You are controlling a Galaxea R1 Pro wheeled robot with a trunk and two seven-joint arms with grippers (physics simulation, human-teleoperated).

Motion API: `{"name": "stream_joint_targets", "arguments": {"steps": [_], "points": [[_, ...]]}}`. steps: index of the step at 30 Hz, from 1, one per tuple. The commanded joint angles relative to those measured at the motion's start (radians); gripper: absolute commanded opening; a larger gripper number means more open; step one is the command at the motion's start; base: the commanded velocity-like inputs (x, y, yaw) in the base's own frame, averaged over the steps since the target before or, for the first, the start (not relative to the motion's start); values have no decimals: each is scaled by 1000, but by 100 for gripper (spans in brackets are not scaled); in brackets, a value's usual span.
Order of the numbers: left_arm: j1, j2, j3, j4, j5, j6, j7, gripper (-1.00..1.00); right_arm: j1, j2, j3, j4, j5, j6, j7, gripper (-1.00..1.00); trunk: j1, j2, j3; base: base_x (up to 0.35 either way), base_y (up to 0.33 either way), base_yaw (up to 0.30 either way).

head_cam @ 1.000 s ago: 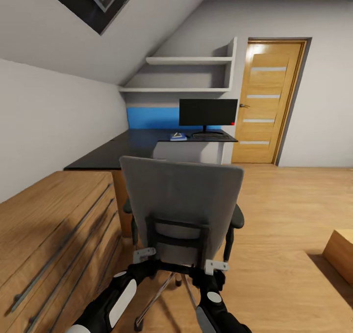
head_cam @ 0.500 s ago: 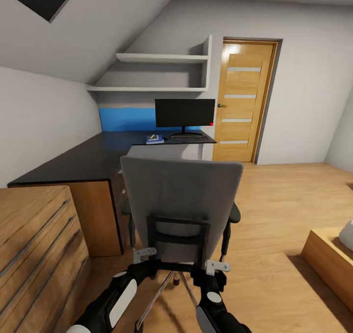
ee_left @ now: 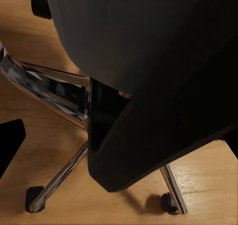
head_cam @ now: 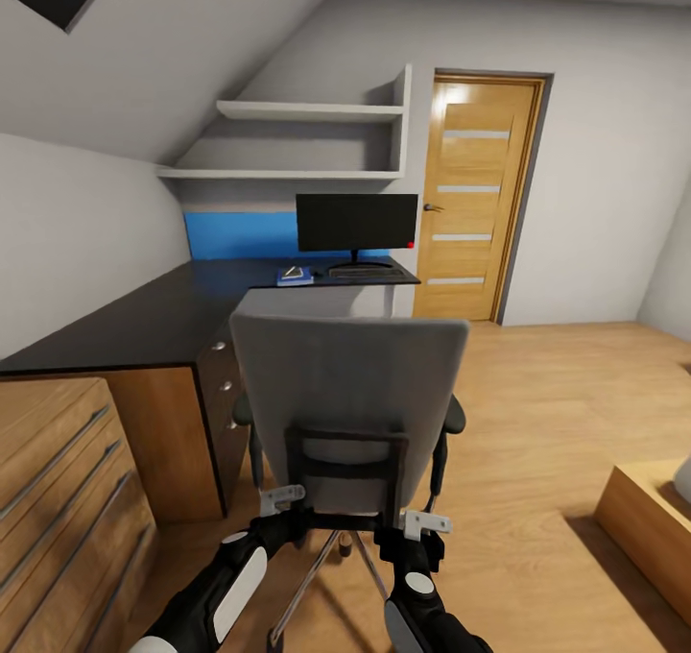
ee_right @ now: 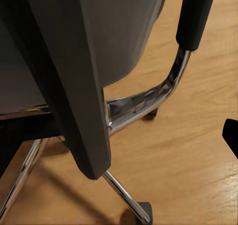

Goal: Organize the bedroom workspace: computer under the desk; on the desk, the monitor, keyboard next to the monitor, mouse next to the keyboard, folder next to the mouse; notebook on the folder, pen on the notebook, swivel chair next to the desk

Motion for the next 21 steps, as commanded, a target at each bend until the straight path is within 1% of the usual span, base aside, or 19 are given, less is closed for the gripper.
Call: {"name": "stream_joint_targets", "arguments": {"steps": [1,17,21], "points": [[-1,1,-3,-2,7,4,9,100,-1,-1,3,-2,-3,6,-7,100,0,0,-1,244,-3,0],[-1,1,-3,-1,8,4,11,100,-1,-1,4,-2,-3,8,-7,100,0,0,-1,328,0,0],[-1,0,-3,-1,8,4,10,100,-2,1,6,-5,-3,12,5,100,0,0,-1,341,0,0]]}}
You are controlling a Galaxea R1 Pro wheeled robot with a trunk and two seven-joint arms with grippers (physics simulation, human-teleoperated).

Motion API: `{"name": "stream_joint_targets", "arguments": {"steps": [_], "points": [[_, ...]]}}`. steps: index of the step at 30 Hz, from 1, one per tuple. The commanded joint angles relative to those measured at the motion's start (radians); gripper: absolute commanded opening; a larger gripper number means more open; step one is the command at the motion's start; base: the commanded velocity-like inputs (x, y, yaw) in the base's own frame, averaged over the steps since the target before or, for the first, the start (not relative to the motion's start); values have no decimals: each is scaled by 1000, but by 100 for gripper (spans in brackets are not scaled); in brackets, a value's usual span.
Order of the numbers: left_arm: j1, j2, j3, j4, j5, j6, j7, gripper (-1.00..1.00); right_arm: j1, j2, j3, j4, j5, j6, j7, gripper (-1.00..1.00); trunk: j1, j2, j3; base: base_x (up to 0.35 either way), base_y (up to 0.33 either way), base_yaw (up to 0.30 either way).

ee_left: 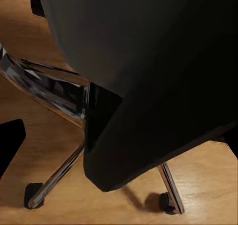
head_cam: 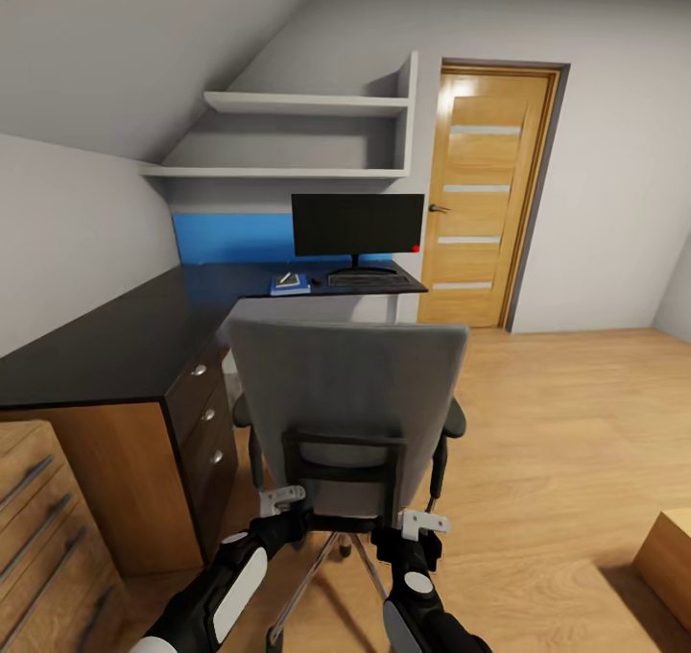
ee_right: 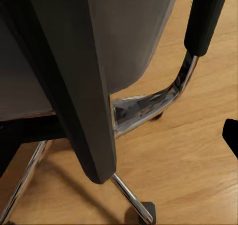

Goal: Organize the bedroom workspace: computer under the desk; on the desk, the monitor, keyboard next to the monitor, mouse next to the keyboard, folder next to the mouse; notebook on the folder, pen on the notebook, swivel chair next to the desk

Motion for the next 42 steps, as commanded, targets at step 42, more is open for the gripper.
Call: {"name": "stream_joint_targets", "arguments": {"steps": [42], "points": [[-1,1,-3,-3,5,-1,9,100,-3,11,17,-8,8,6,-2,100,0,0,-1,249,-120,7]]}}
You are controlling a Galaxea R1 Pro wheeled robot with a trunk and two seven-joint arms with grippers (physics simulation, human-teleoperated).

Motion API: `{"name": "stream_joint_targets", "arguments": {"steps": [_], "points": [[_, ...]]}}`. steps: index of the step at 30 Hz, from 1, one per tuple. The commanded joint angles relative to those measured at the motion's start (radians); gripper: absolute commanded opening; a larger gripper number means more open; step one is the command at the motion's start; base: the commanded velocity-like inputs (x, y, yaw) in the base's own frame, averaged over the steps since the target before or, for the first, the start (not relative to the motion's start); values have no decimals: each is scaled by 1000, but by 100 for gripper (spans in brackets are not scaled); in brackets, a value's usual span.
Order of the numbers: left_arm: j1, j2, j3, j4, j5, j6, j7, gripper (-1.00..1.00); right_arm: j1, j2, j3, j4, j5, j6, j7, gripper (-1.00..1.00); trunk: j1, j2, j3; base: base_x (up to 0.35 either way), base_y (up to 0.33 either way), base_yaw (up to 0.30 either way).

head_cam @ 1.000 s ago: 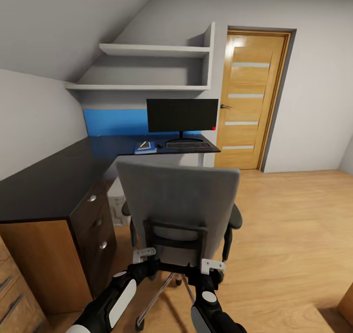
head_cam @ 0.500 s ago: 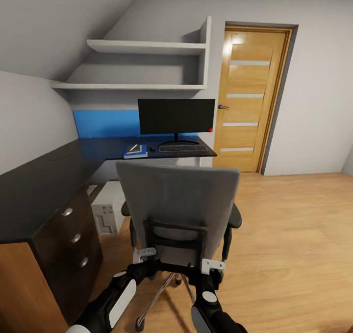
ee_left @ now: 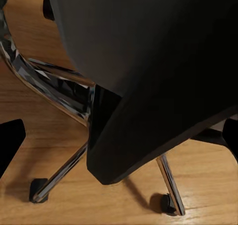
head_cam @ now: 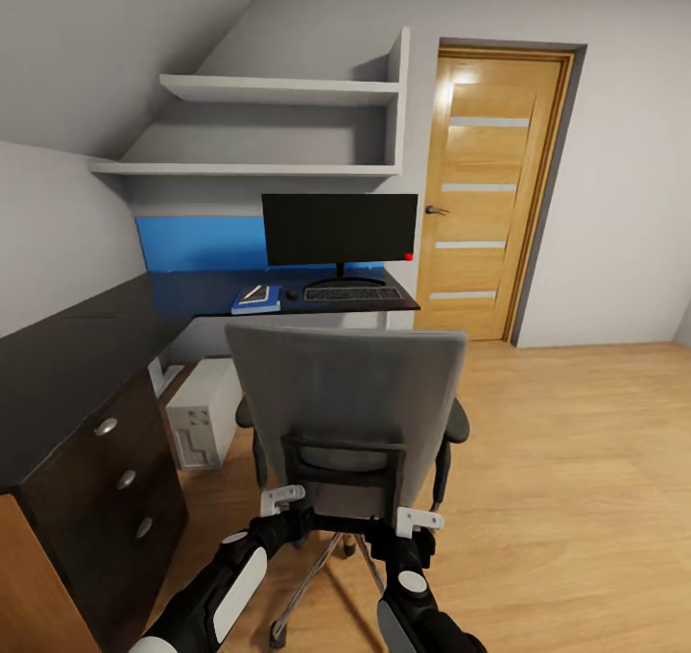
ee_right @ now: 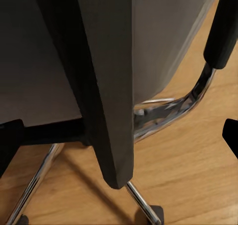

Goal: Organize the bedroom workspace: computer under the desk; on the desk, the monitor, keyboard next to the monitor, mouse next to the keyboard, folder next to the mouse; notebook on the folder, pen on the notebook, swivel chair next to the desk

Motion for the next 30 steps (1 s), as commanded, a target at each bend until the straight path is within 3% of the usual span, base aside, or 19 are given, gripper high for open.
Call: {"name": "stream_joint_targets", "arguments": {"steps": [1,4,7,11,24,30], "points": [[-1,1,-3,-2,9,3,10,100,-1,-1,3,-2,-3,6,-6,100,0,-1,-1,4,-5,75],[-1,1,-3,-2,10,0,12,100,-2,-3,4,-1,12,8,-4,100,0,-1,-1,2,-2,37],[-1,1,-3,-2,11,-1,13,100,-2,-4,4,0,77,10,-3,100,0,-1,-1,1,-1,12],[-1,1,-3,-2,12,-3,14,100,-3,-6,3,0,129,11,-2,100,0,-1,-1,0,0,69],[-1,1,-3,-2,16,-7,15,100,-3,-11,1,0,152,7,21,100,0,-1,-1,0,0,38],[-1,1,-2,-2,17,-7,14,100,-3,-58,-7,-2,149,3,129,100,0,-1,-1,0,0,1]]}}
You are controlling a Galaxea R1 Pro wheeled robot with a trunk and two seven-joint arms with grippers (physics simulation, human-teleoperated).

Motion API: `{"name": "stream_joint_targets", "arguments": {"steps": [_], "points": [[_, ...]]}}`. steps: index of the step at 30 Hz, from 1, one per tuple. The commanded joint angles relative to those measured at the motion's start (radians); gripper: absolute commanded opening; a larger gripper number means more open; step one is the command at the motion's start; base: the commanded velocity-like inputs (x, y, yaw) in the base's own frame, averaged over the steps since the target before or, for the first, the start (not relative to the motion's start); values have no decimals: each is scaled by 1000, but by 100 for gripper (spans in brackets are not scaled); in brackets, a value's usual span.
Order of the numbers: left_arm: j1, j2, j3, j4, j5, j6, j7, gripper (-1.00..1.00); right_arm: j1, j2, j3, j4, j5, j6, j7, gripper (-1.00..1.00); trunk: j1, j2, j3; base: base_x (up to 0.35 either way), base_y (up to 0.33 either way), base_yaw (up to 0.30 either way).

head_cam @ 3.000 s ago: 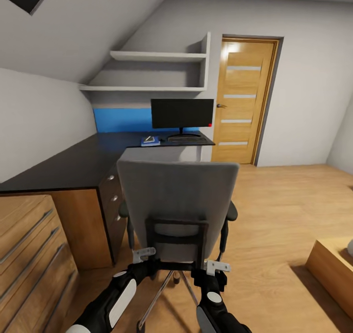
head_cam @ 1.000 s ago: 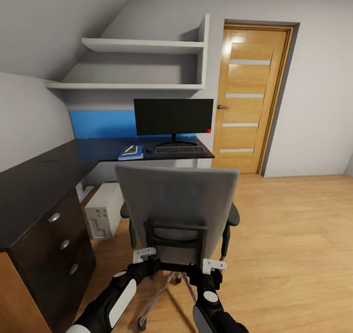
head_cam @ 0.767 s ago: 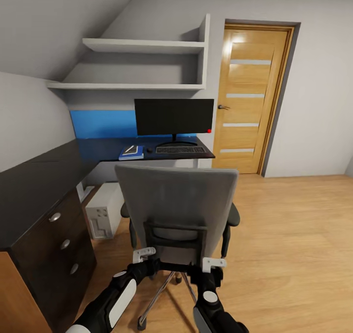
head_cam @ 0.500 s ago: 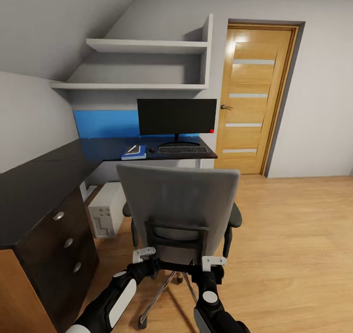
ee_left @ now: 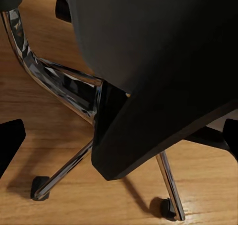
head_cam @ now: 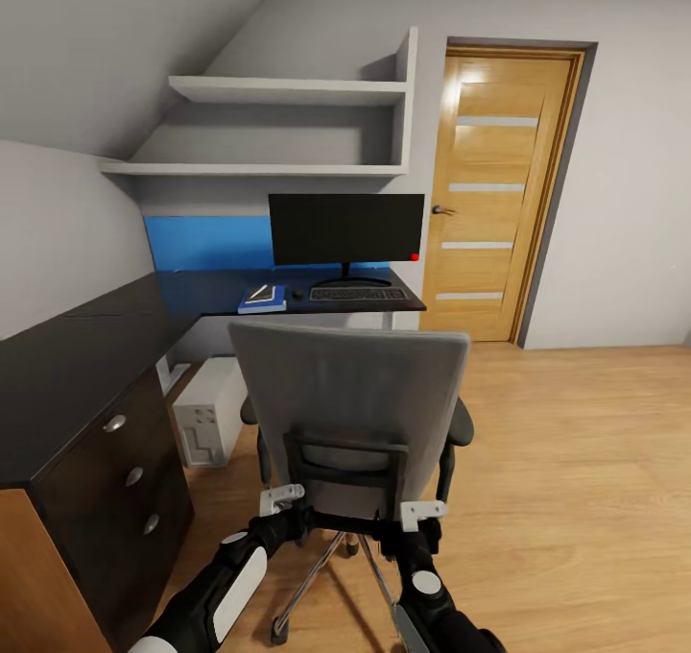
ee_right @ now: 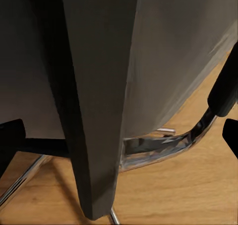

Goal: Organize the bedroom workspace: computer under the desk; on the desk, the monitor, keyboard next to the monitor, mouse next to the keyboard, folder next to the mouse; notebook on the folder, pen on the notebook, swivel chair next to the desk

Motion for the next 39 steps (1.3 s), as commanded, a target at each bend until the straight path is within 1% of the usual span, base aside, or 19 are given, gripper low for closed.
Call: {"name": "stream_joint_targets", "arguments": {"steps": [1,2,4,8,10,12,18,26,35,36,38,39], "points": [[-1,1,-4,-2,10,3,9,100,-1,-1,3,-2,-5,5,-7,100,0,-1,-1,0,0,0],[-1,1,-3,-2,10,3,9,100,-3,-12,2,-2,-5,4,7,100,0,-1,-1,0,0,0],[-1,1,-3,-2,10,3,9,100,-10,-21,1,-2,-5,4,17,100,0,-1,-1,0,0,0],[-1,1,-4,-2,10,3,9,100,-33,-58,-2,-1,-8,4,49,100,0,-1,-1,0,0,0],[-1,1,-4,-2,10,3,9,100,-50,-79,-3,0,-9,4,84,100,0,-1,-1,0,0,0],[-1,0,-4,-2,10,2,9,100,-65,-92,-4,3,-10,4,107,100,0,-1,-1,0,0,0],[-1,0,-4,-2,11,3,8,100,-76,-100,-5,9,-11,3,124,100,0,-1,-1,16,-12,0],[-1,0,-4,-2,11,4,8,100,-76,-100,-4,12,-6,3,126,100,0,-1,-1,163,-154,0],[-1,-1,-5,-2,12,2,8,100,-76,-99,4,12,-5,-9,126,100,0,-1,-1,28,-27,0],[0,-3,-6,-3,12,2,7,100,-75,-99,5,12,-5,-10,126,100,0,-1,-1,2,-2,0],[6,-14,-7,-9,12,6,5,100,-75,-98,6,13,-4,-10,126,100,0,-1,-1,1,-1,0],[13,-25,-7,-11,13,9,4,100,-75,-98,7,13,-4,-11,126,100,0,-1,-1,0,0,0]]}}
